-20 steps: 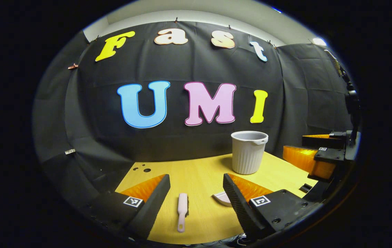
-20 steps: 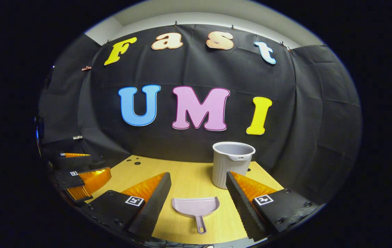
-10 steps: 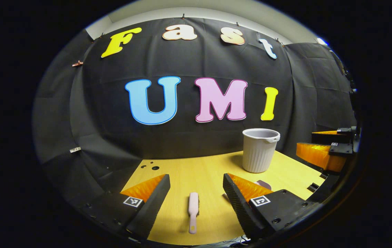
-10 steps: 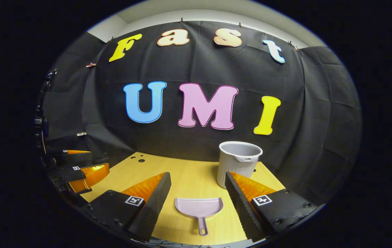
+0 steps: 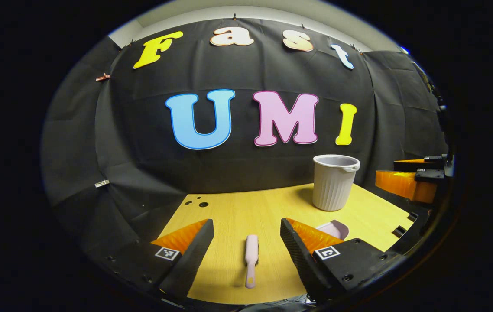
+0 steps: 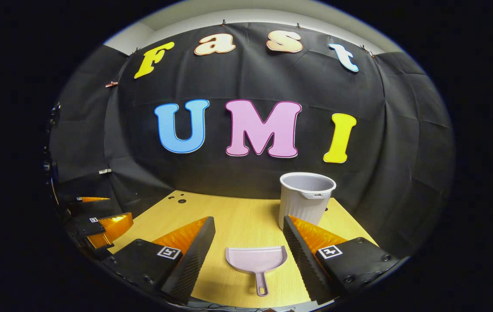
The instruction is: Pick up the small broom and dustpan from the desktop, sweep the trash into the dustpan with the broom, and then empty the trash into the garbage bin.
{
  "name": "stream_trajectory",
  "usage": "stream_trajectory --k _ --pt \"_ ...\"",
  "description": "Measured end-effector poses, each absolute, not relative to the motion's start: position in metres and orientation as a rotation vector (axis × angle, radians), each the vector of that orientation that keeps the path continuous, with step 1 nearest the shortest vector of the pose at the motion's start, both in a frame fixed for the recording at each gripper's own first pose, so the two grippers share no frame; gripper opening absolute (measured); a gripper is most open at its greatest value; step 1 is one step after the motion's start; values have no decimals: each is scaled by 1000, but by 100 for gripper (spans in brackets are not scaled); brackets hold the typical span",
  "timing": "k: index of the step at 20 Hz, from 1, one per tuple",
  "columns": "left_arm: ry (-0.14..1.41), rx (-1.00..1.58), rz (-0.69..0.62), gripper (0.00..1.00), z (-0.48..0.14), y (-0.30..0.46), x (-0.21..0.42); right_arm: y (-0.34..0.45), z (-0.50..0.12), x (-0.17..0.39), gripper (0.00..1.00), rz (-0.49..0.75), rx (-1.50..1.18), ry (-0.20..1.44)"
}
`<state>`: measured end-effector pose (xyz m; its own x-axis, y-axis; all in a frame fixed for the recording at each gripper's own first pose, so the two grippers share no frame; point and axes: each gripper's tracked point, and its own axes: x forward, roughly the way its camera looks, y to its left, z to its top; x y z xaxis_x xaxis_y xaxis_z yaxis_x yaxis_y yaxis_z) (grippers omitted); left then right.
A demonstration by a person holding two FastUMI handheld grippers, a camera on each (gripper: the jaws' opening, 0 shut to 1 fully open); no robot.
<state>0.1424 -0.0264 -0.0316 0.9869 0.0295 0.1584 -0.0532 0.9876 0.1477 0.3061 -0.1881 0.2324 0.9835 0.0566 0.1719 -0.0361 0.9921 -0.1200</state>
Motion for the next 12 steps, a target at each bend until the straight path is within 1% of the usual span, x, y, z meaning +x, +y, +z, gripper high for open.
stream_trajectory --k 4,7,12 --pt "-156 147 53 98 -31 -22 144 -190 233 310 98 50 -121 -176" --pt "-165 126 36 98 -29 -26 144 -192 234 309 98 45 -116 -175" --pt "-182 106 61 98 -28 -20 145 -193 237 312 98 62 -135 -186"
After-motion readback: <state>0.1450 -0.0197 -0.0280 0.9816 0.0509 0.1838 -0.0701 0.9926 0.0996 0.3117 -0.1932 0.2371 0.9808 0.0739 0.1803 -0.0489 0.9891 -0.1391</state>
